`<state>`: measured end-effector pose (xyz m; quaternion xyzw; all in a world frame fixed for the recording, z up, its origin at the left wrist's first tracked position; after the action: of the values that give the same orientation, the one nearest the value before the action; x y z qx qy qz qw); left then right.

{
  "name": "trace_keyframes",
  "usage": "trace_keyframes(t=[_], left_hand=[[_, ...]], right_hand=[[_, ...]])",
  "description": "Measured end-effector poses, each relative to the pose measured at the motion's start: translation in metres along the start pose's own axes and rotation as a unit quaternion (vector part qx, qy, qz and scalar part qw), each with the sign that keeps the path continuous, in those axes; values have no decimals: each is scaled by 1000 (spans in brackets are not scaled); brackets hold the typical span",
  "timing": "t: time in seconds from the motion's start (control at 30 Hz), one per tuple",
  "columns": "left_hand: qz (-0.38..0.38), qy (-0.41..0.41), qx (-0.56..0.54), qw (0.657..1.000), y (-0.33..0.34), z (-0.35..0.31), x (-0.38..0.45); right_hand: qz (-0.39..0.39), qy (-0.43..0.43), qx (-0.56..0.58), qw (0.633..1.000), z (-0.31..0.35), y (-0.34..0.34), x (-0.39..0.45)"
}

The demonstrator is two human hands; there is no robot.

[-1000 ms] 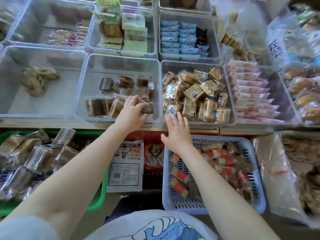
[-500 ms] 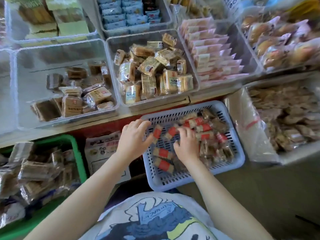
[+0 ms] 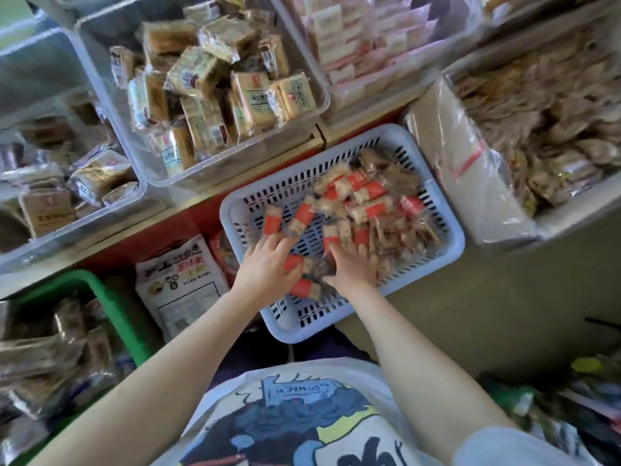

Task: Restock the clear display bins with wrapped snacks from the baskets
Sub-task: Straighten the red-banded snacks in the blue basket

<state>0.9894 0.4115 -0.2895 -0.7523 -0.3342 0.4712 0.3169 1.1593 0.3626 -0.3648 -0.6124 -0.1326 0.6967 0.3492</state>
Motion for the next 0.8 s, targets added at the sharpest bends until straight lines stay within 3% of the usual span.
trace_keyframes(t=[0.2, 0.3, 0.4, 0.5, 0.63, 0.8], left_hand=[[17, -20, -27, 999, 6, 11, 1], [24, -33, -49, 998, 6, 19, 1], [26, -59, -87, 994, -3, 30, 4], [19, -85, -155, 984, -21, 36, 7], [-59, -66, -254, 963, -65, 33, 3], [-248, -96, -336, 903, -132, 59, -22]], right_hand=[[7, -64, -30, 997, 12, 0, 12], [-16, -70, 16, 997, 19, -4, 10], [-107, -56, 121, 985, 19, -25, 6], [-159, -74, 318, 932, 28, -63, -5], [-168, -173, 454, 858, 75, -122, -23], [-174, -283, 436, 836, 151, -172, -35]])
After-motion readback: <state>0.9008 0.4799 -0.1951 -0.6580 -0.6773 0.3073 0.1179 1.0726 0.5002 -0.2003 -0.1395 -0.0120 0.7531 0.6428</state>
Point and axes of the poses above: each hand's wrist, its own x-axis towards the middle knuckle, its own y-axis out of the palm, z = x × y, the point moved 5 cm from there along x, towards the middle knuckle, and after that the axes turned 8 degrees about -y, right-handed, at the moved point
